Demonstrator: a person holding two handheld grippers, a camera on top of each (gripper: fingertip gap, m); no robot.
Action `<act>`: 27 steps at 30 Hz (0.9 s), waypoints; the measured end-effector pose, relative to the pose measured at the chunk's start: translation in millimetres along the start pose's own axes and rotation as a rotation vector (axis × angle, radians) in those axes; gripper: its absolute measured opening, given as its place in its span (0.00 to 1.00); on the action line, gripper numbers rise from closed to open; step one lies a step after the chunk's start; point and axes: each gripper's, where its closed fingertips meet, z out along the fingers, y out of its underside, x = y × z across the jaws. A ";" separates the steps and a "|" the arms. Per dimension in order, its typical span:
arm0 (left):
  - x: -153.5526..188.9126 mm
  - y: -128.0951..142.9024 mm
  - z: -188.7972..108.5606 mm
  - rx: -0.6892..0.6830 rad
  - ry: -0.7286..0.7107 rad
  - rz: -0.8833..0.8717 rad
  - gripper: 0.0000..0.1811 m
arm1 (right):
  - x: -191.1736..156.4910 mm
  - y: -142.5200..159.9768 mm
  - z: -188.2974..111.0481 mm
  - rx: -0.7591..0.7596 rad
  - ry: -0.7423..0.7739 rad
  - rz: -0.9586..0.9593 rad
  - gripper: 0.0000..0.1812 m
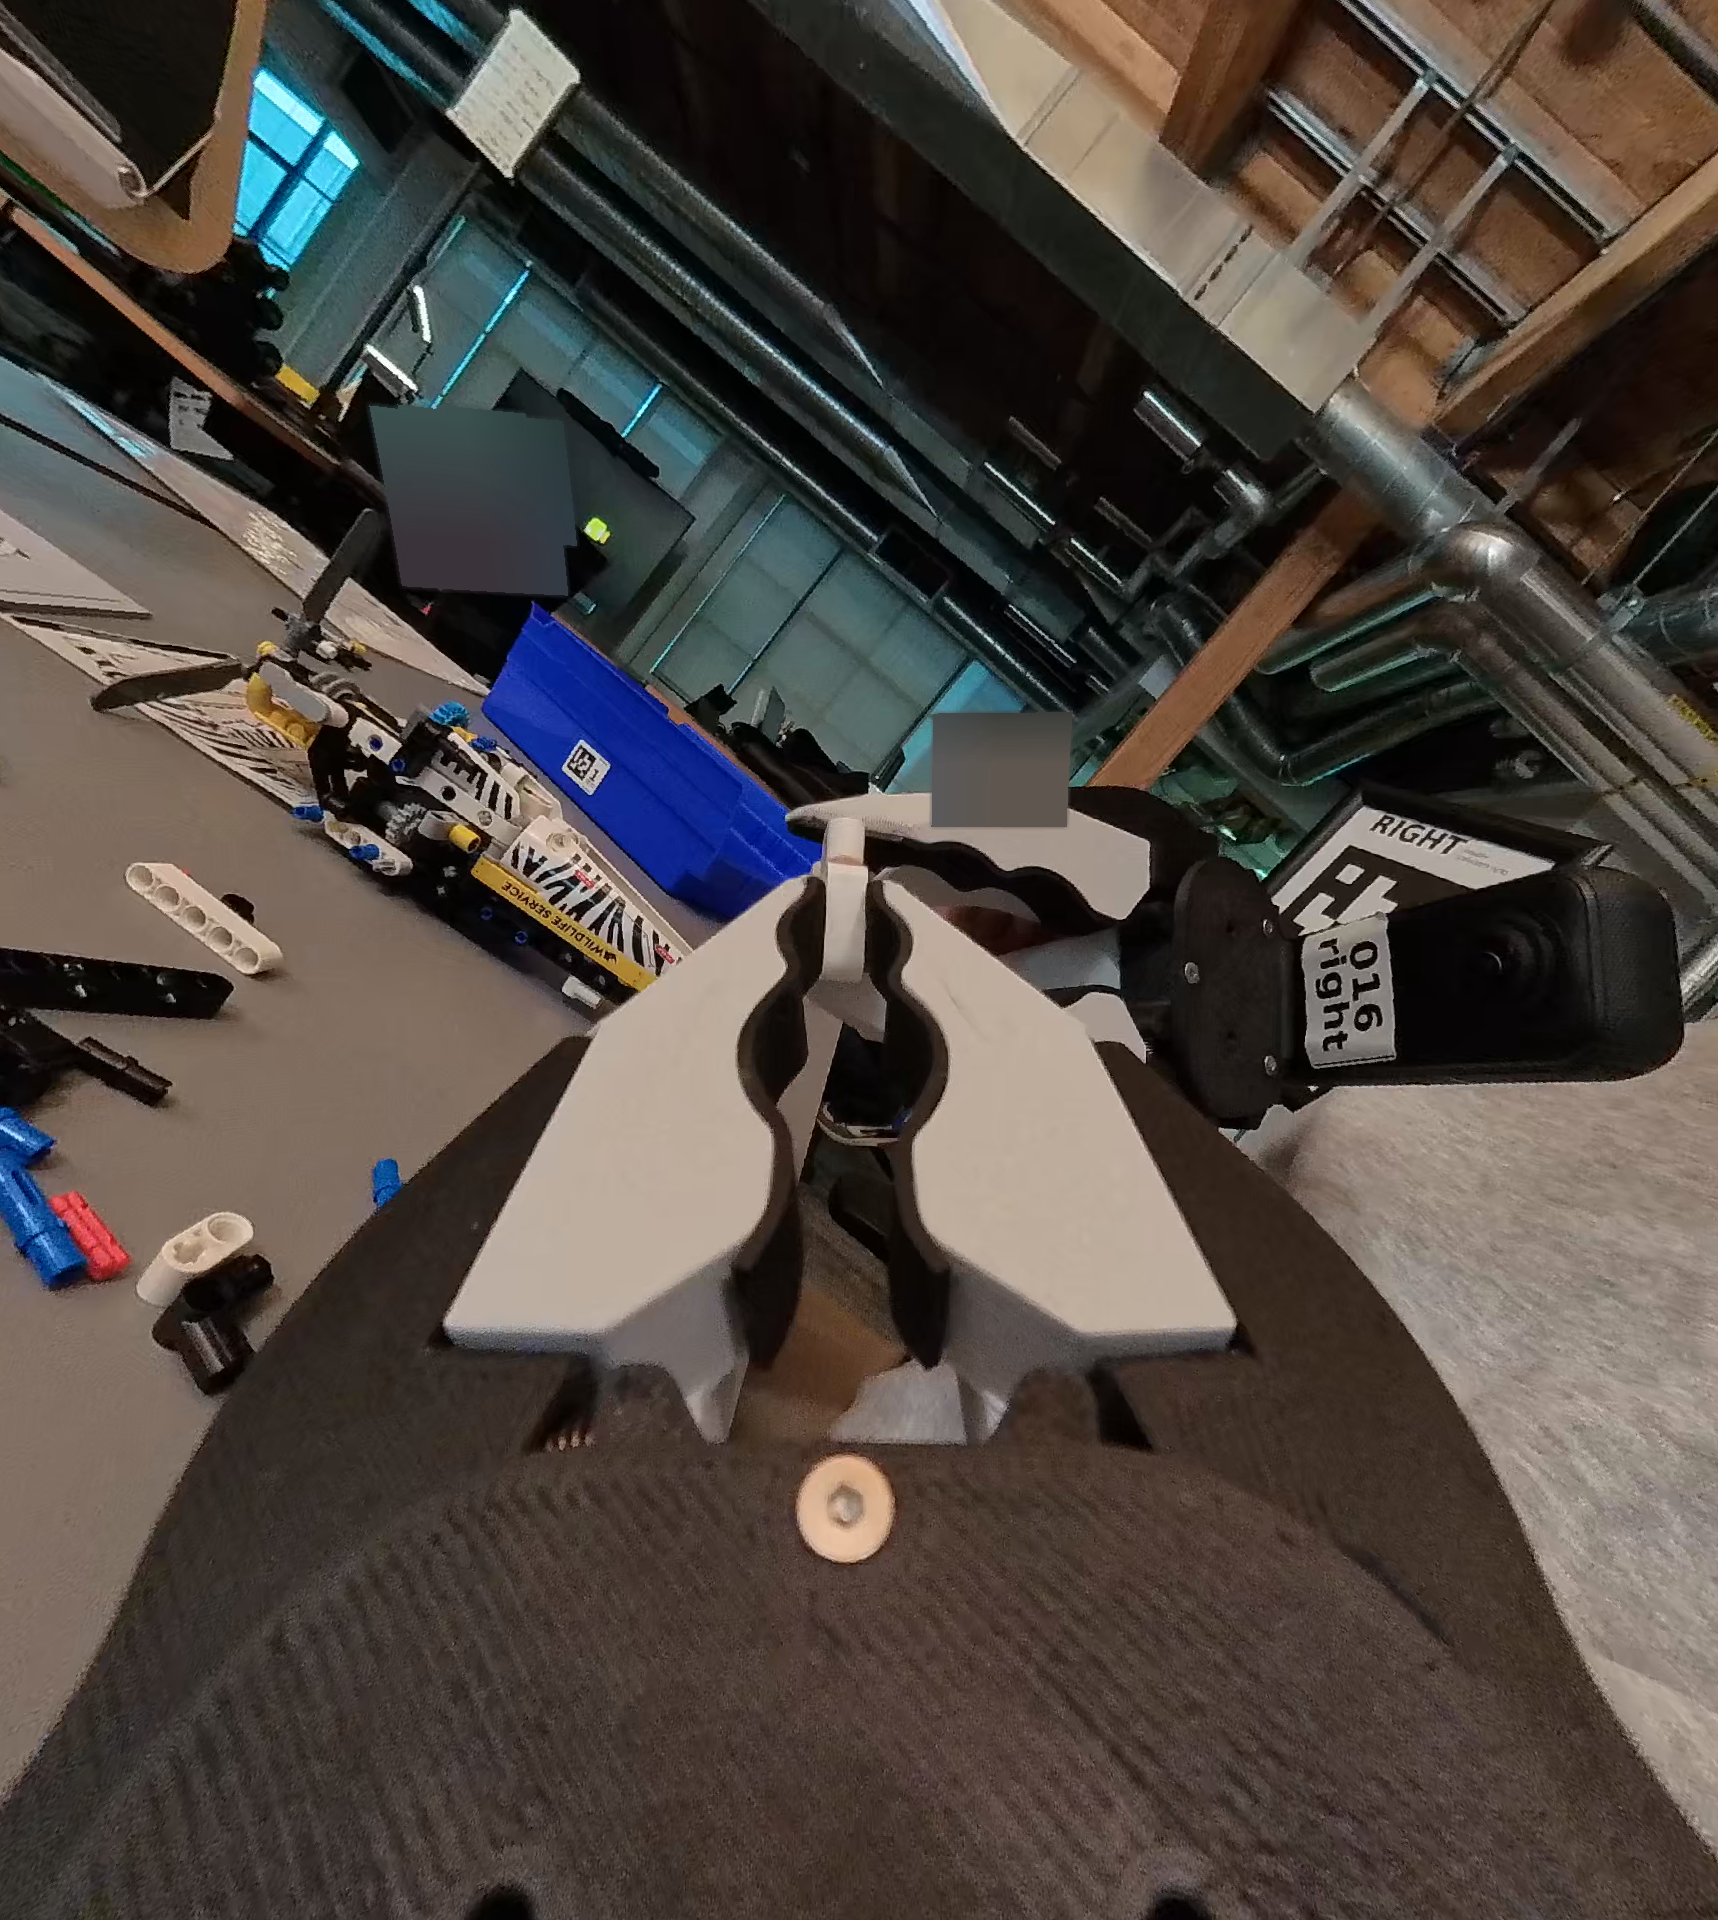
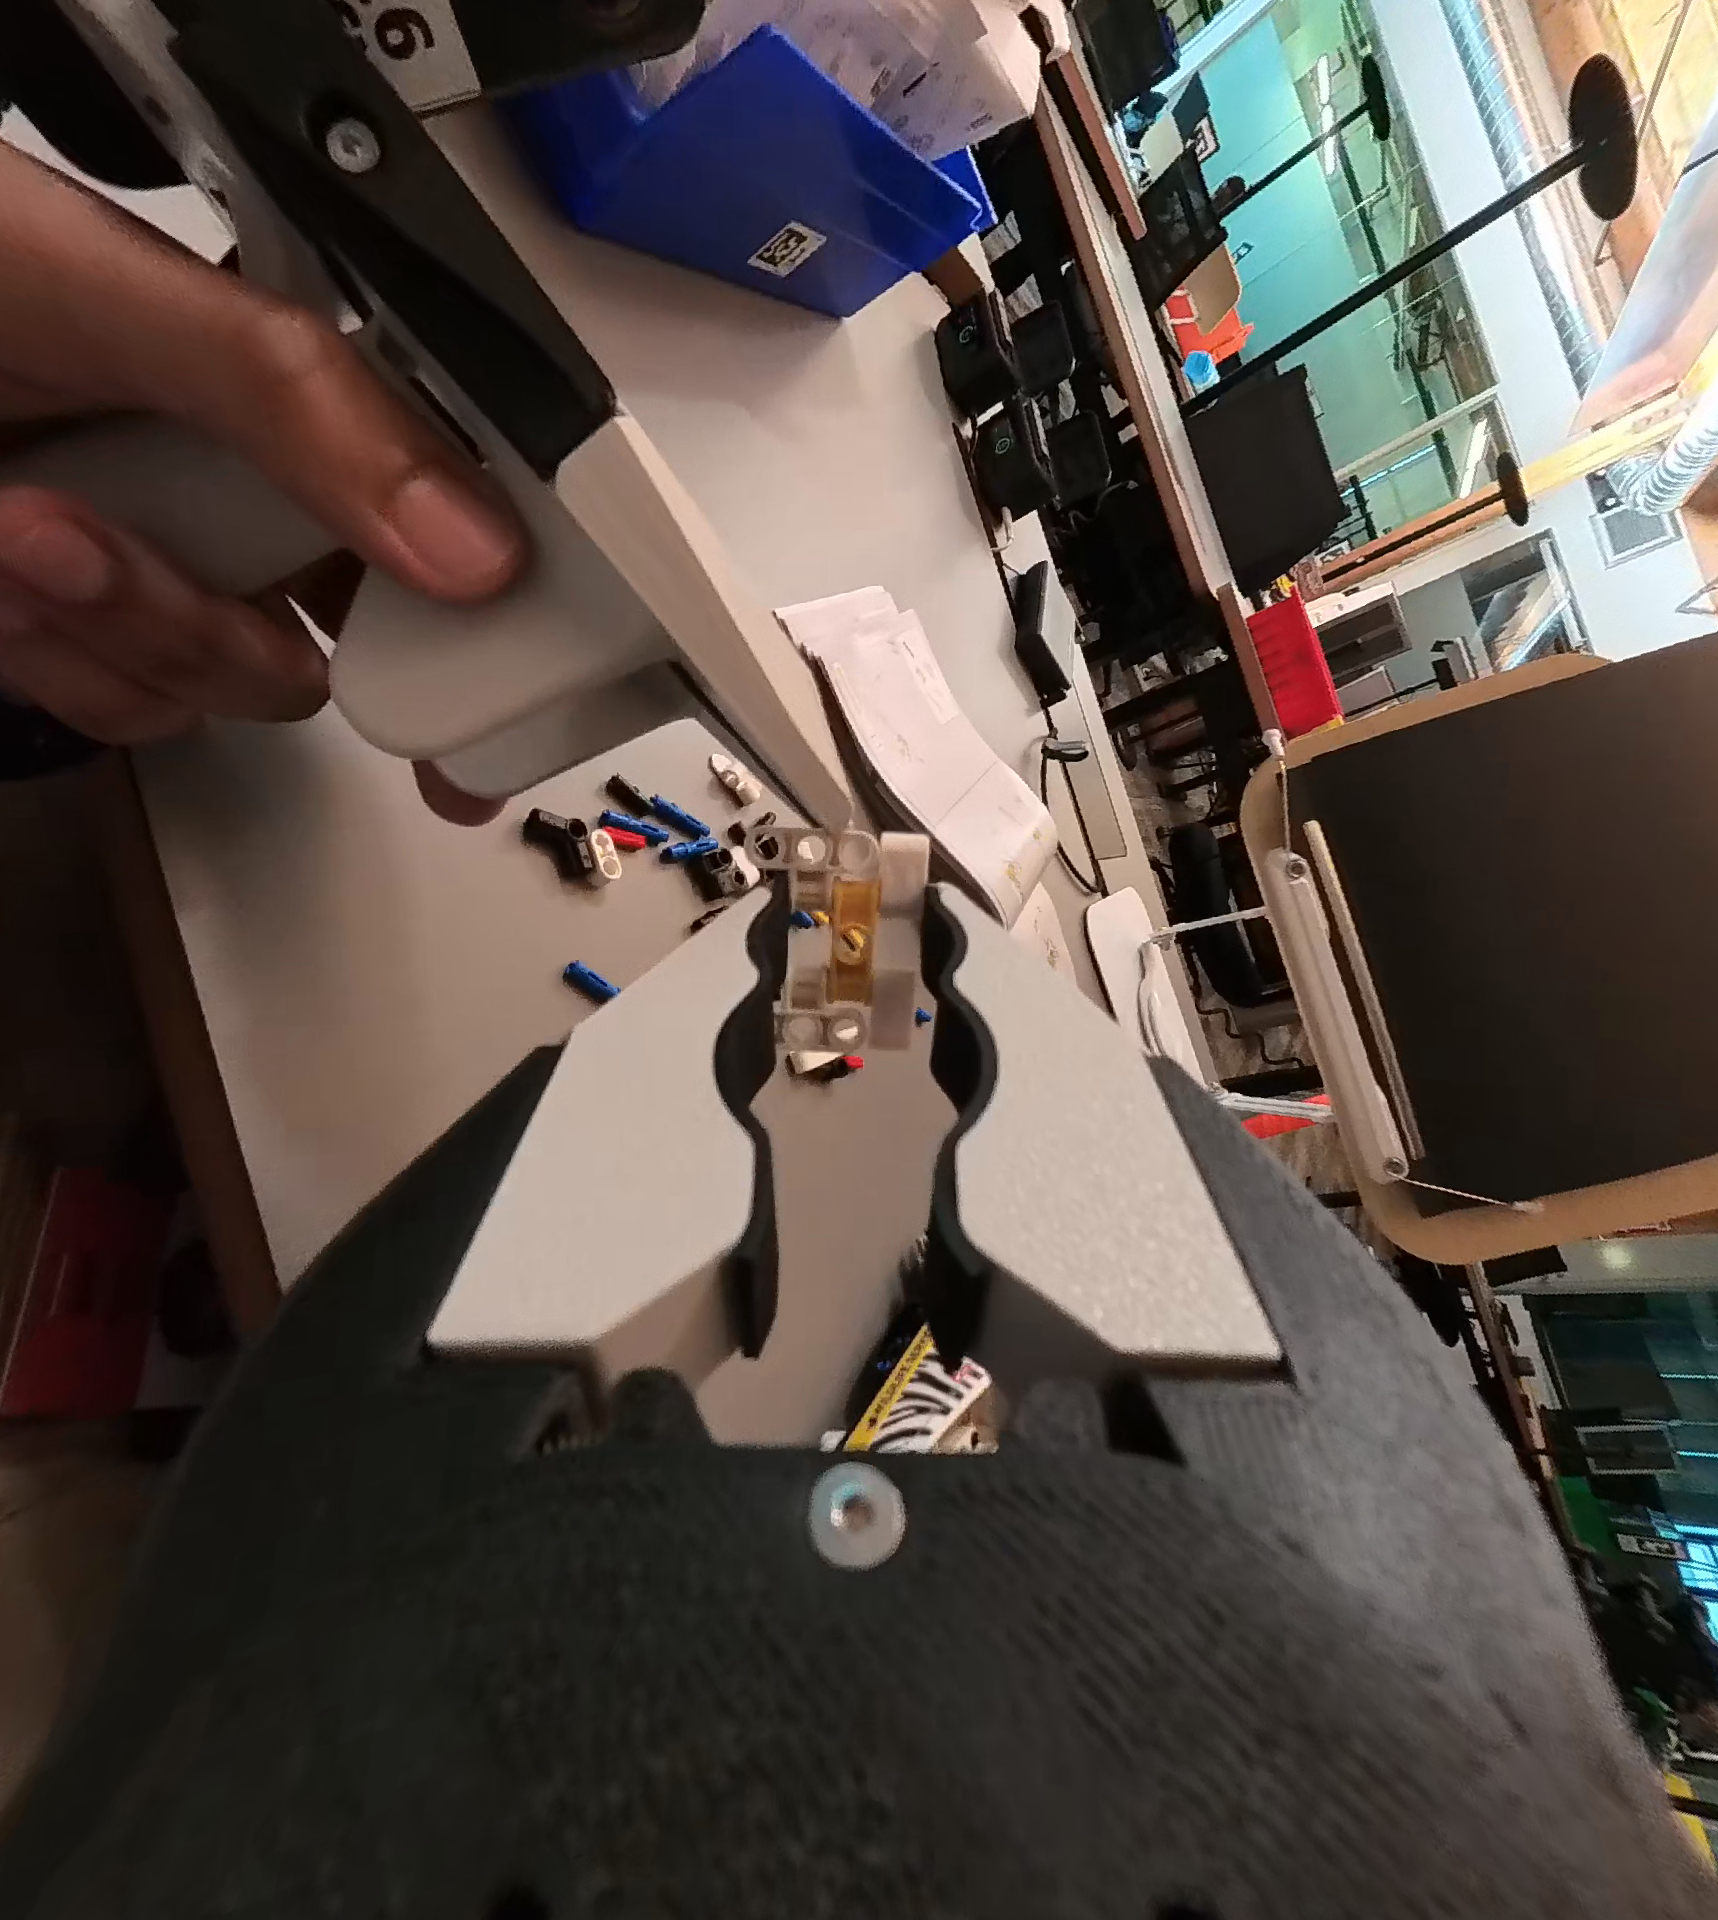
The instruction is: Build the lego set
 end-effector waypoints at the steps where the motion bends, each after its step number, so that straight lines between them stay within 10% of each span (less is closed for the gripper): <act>1: 0.0 0.1 -0.1 -0.001 0.001 -0.002 0.03 | -0.1 0.2 0.0 -0.001 -0.002 -0.001 0.13; 27: -3.7 10.8 6.4 -0.064 -0.055 0.058 0.03 | -4.9 5.5 3.0 -0.034 -0.020 0.001 0.19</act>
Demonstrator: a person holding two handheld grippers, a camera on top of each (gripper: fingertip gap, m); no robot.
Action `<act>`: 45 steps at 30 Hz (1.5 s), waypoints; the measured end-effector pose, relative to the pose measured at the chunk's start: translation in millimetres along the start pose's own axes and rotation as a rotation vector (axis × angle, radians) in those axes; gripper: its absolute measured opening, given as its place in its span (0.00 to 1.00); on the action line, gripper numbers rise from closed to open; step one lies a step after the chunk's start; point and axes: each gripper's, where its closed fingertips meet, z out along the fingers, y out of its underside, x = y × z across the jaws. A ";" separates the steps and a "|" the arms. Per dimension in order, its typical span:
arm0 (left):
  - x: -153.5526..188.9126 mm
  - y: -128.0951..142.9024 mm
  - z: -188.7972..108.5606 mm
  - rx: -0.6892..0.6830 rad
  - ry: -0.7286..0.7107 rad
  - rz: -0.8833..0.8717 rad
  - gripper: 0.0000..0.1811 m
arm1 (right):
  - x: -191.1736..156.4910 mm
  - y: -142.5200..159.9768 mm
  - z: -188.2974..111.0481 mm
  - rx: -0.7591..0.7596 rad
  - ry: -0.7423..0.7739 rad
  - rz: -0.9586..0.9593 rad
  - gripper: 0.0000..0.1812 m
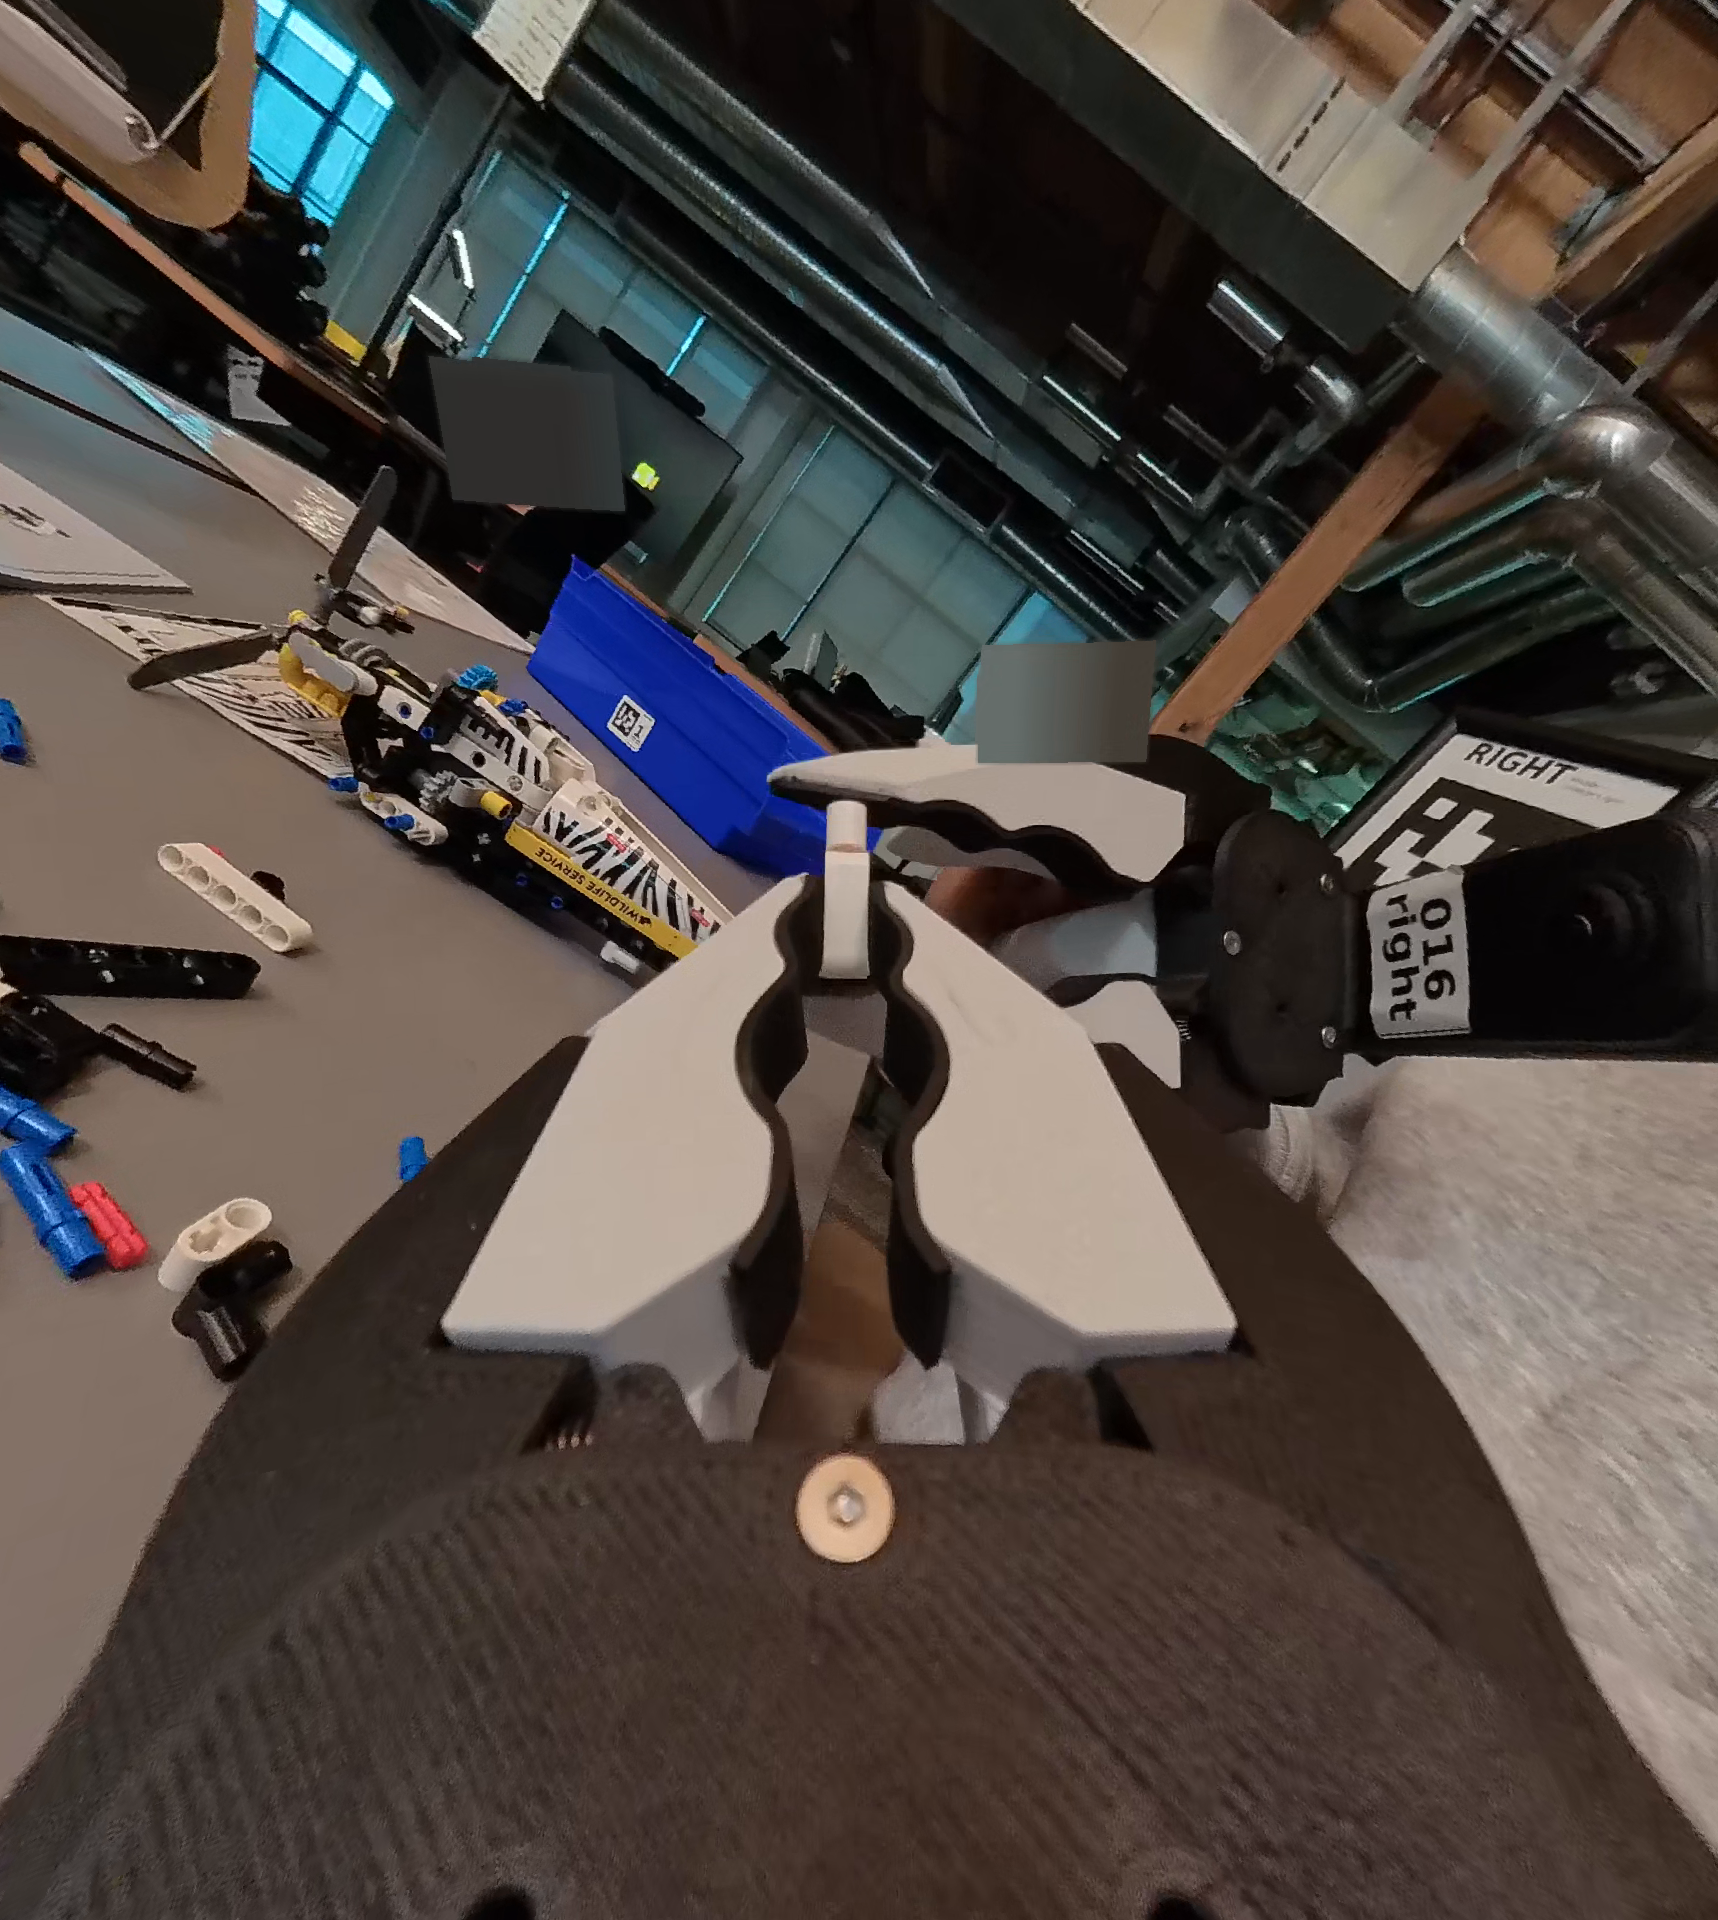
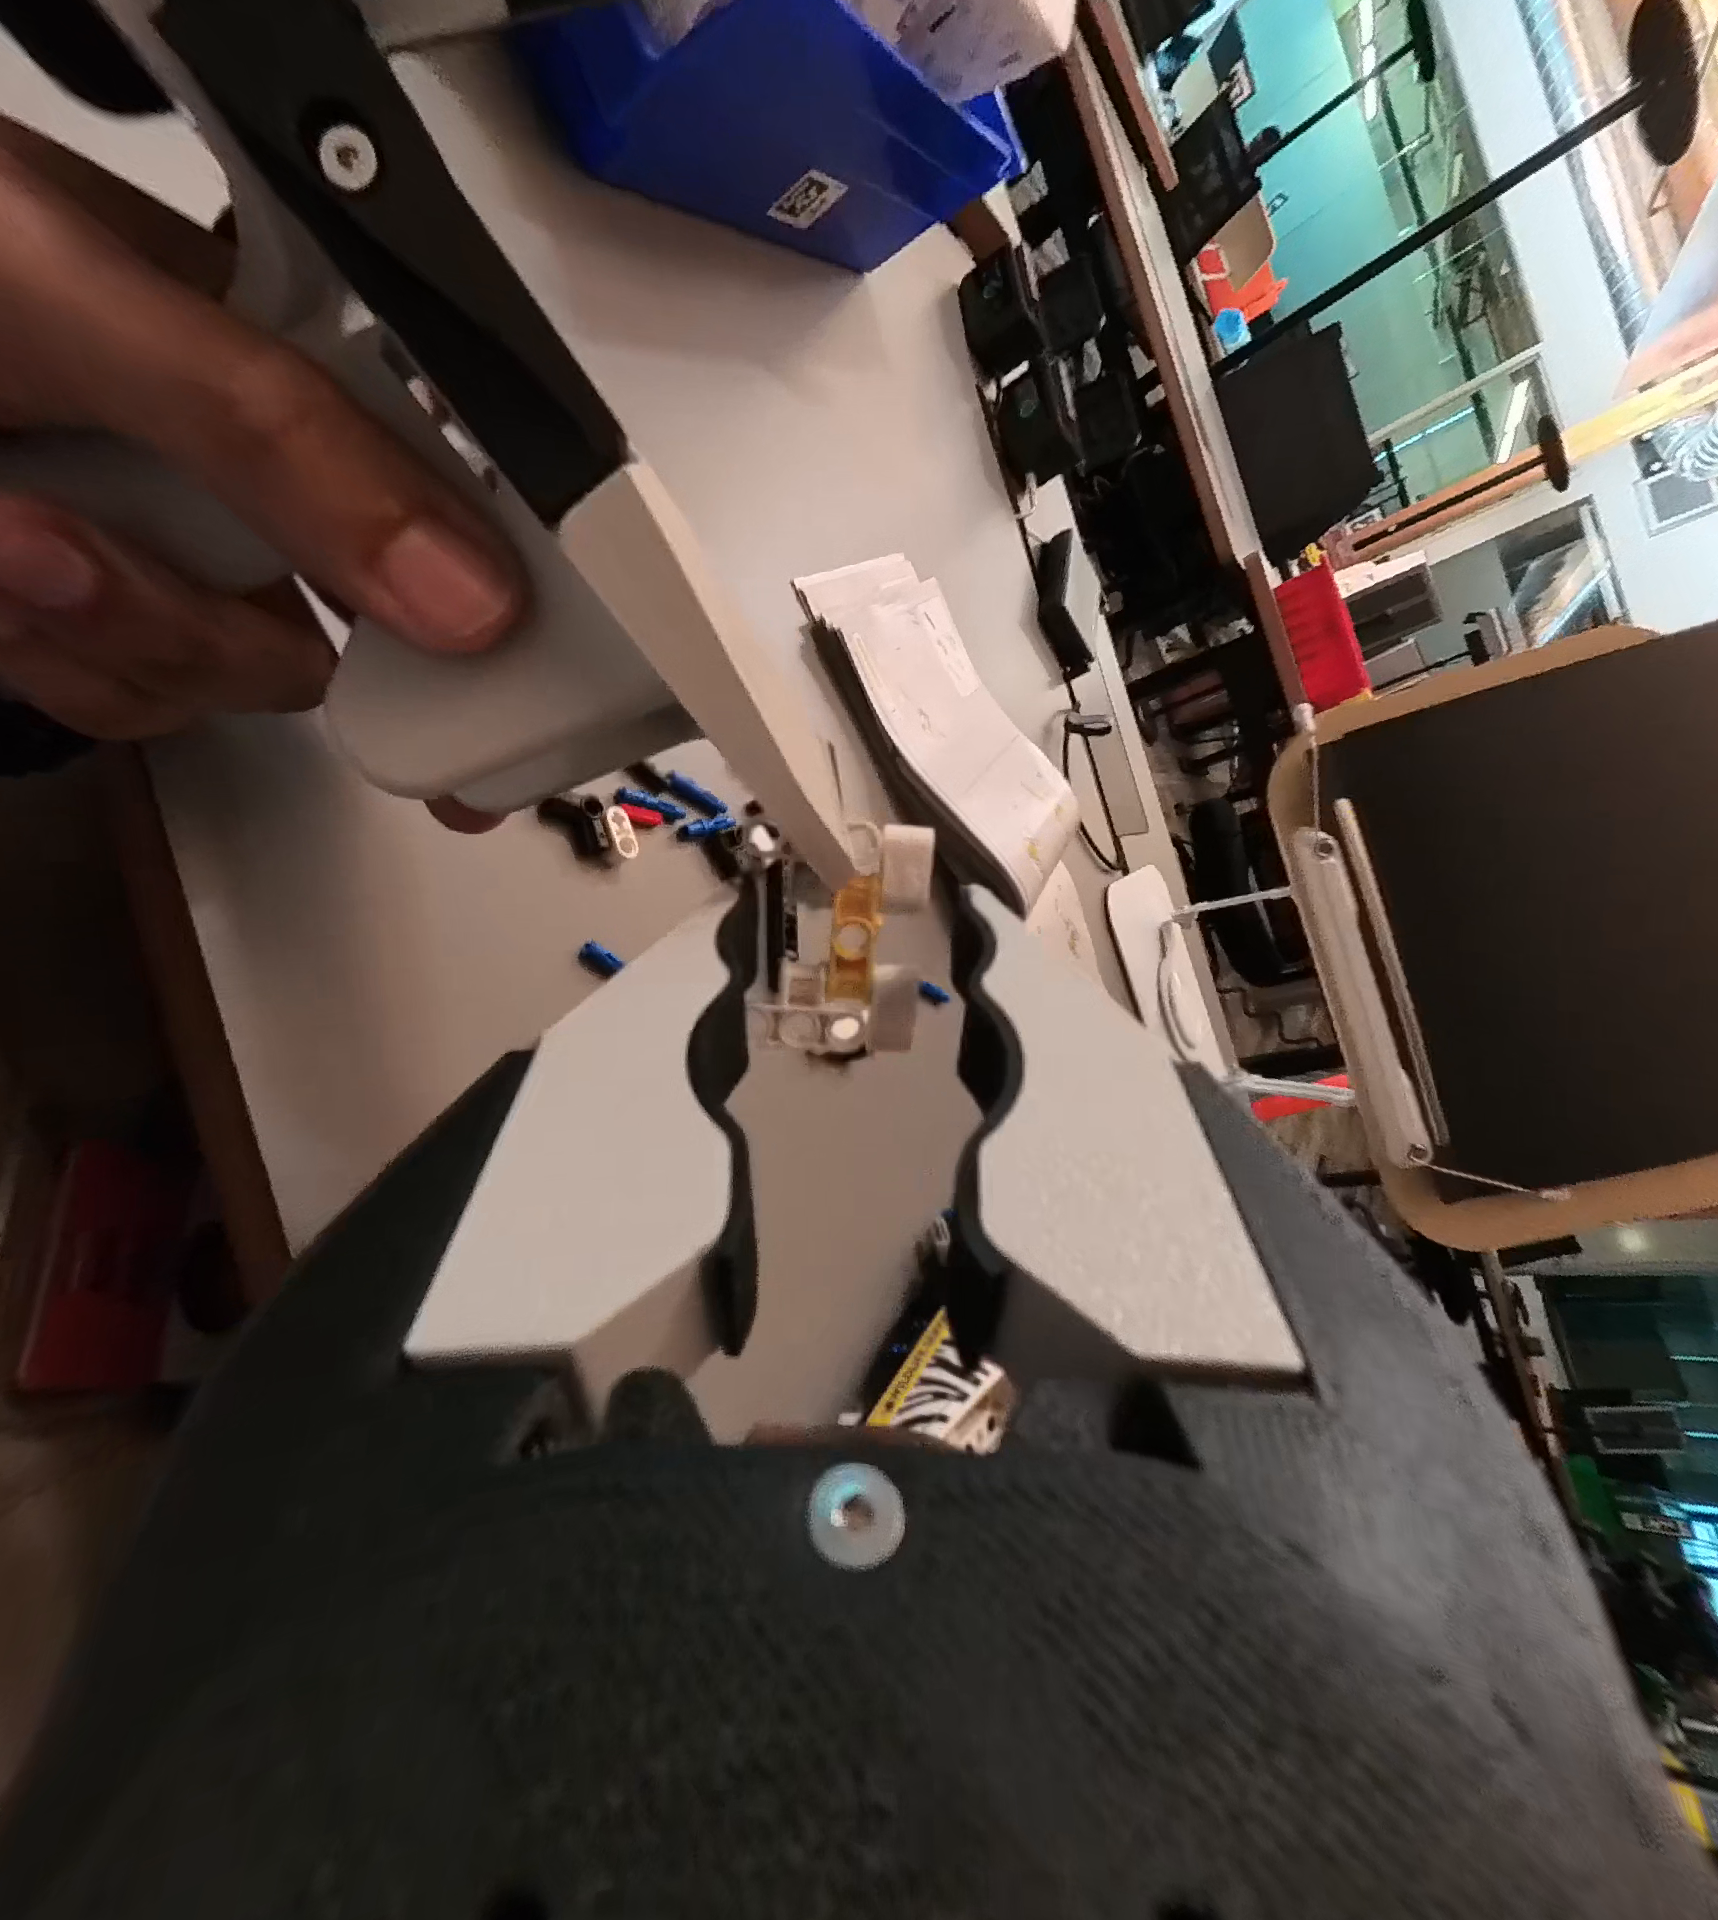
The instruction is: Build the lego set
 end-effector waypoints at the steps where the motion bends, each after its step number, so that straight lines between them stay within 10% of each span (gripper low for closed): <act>1: -0.8 0.5 0.5 -0.002 -0.010 0.007 0.03 | -0.9 0.7 0.6 -0.004 -0.002 -0.004 0.19; 45: -7.9 7.1 2.9 -0.044 -0.086 0.057 0.03 | -4.3 3.4 3.8 -0.027 -0.059 0.031 0.13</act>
